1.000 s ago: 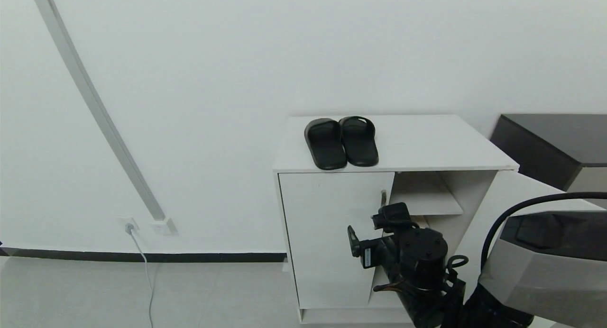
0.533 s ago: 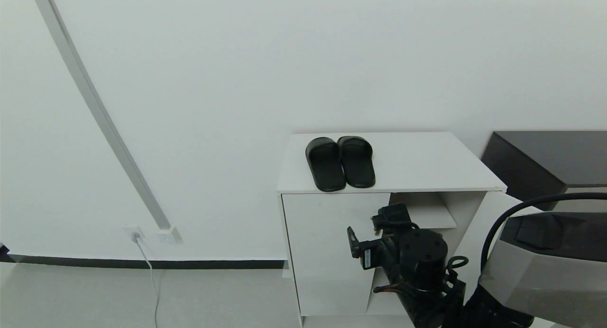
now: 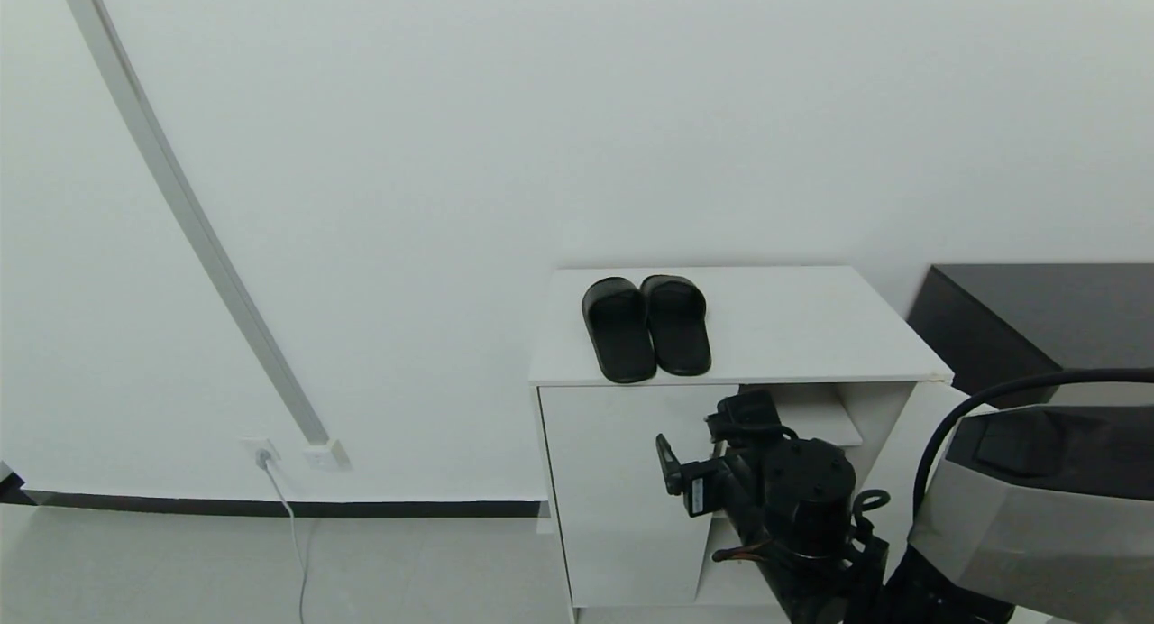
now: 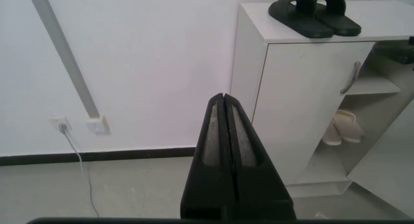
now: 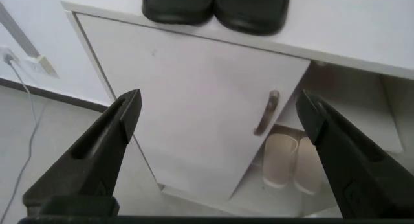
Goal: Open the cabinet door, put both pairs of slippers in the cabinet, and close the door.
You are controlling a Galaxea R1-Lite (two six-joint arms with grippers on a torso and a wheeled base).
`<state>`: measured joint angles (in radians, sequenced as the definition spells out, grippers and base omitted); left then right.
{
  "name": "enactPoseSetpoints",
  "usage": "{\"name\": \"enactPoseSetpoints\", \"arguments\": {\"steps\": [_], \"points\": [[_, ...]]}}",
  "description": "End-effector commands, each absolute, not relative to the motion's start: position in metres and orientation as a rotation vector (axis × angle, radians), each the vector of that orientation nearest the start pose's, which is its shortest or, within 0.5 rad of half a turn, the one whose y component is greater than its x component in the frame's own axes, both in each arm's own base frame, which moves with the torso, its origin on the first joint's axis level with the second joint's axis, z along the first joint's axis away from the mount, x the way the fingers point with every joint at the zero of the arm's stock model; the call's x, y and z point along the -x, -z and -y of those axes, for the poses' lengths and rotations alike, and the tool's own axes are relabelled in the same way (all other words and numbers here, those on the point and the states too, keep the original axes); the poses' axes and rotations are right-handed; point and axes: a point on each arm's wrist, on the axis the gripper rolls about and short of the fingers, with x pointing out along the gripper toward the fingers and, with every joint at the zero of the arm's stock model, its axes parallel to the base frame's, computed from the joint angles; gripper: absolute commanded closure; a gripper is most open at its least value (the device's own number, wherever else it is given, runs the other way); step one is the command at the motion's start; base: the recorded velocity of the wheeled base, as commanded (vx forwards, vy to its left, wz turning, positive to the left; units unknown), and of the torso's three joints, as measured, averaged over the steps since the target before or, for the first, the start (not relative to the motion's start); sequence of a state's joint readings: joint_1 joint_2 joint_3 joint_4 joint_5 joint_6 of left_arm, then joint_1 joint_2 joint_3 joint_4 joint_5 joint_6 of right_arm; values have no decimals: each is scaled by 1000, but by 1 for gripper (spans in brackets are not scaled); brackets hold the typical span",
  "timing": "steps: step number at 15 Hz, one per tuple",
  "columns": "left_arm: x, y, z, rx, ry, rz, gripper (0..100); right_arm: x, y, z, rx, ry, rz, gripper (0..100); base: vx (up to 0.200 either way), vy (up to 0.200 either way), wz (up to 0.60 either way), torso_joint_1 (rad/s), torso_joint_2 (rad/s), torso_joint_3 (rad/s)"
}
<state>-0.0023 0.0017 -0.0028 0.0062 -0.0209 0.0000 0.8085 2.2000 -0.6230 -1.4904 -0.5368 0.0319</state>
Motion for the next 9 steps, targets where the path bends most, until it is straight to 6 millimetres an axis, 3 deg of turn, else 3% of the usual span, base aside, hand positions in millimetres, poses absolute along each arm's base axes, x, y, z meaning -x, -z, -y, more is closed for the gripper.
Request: {"name": "enactPoseSetpoints", "arguments": {"steps": [1,3,6,7,9], "points": [[23,-76,0,0,23,-5,100,-251,-52,-246,42,-284,-57,0,0,0,0,0,0,0],[23,-76,0,-1,25,-5,100,-254,-60,-248,71,-284,-15,0,0,0,0,0,0,0],[23,-76,0,-3,23,-5,100,-265,-101,-257,39,-277,-59,0,0,0,0,0,0,0],[23,-76,0,-3,23,-5,100,-265,-103,-258,39,-277,-60,0,0,0,0,0,0,0],[23,-76,0,-3,25,-5,100,-276,-126,-265,-10,-256,-142,0,0,0,0,0,0,0]]}}
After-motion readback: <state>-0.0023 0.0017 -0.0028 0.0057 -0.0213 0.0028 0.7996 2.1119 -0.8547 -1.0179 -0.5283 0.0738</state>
